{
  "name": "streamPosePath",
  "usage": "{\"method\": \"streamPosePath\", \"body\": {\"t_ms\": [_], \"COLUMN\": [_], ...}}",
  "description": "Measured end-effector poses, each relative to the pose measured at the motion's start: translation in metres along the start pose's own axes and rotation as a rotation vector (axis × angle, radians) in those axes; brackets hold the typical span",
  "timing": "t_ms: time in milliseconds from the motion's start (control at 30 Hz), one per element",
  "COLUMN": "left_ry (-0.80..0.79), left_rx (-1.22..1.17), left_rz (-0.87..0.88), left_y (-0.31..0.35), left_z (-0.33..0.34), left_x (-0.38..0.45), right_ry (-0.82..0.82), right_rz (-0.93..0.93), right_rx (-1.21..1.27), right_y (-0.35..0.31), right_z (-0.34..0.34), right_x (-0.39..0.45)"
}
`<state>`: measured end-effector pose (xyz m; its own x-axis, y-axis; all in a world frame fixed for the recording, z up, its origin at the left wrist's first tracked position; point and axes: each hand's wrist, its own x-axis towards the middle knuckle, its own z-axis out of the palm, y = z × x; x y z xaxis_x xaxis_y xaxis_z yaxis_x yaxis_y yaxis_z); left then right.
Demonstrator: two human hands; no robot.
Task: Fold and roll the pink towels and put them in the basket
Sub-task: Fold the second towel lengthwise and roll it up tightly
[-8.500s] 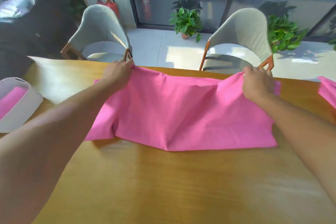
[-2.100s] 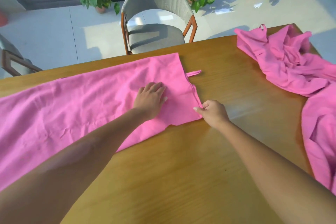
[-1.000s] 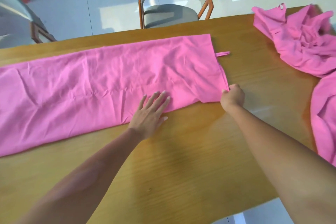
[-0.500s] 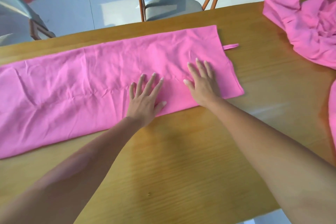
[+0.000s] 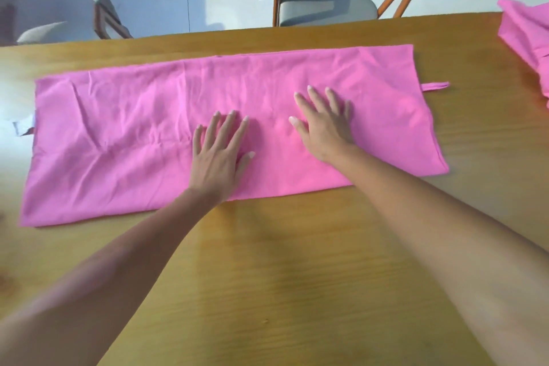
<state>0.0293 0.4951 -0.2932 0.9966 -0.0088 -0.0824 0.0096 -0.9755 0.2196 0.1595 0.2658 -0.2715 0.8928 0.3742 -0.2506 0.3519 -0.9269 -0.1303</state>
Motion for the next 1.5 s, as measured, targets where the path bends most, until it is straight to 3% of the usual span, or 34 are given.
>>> {"method": "streamPosePath", "body": {"t_ms": [133, 300, 400, 500, 600, 800, 967, 1133, 1333, 1500], "left_ry": [-0.037, -0.096, -0.074, -0.045, -0.045, -0.023, -0.012, -0.014, 0.264, 0.203], "left_rx": [0.109, 0.049, 0.004, 0.034, 0.058, 0.055, -0.008, -0.056, -0.318, -0.573], "left_rz": [0.017, 0.036, 0.003, -0.080, -0.115, -0.077, -0.368, -0.461, -0.911, -1.114], "left_y": [-0.037, -0.038, -0.066, -0.108, -0.147, -0.170, -0.206, -0.219, -0.227, -0.248], "left_z": [0.004, -0.003, -0.016, -0.026, -0.026, -0.019, -0.029, -0.047, -0.078, -0.098], "left_x": [-0.021, -0.021, -0.040, -0.067, -0.093, -0.113, -0.129, -0.132, -0.116, -0.102], "right_ry": [-0.074, -0.148, -0.038, -0.084, -0.143, -0.217, -0.250, -0.172, -0.155, -0.158], "right_rz": [0.090, 0.266, 0.084, -0.166, -0.151, -0.051, 0.024, -0.022, -0.155, -0.148], "right_rx": [-0.071, -0.043, -0.021, -0.017, -0.082, -0.113, -0.161, -0.196, -0.150, -0.118], "right_y": [-0.007, -0.026, -0.086, -0.163, -0.205, -0.215, -0.235, -0.256, -0.291, -0.298], "right_z": [0.001, -0.021, -0.020, -0.005, 0.008, -0.017, -0.024, -0.017, -0.018, -0.021], "right_x": [0.031, 0.065, 0.065, 0.055, 0.059, 0.111, 0.118, 0.115, 0.122, 0.123]}}
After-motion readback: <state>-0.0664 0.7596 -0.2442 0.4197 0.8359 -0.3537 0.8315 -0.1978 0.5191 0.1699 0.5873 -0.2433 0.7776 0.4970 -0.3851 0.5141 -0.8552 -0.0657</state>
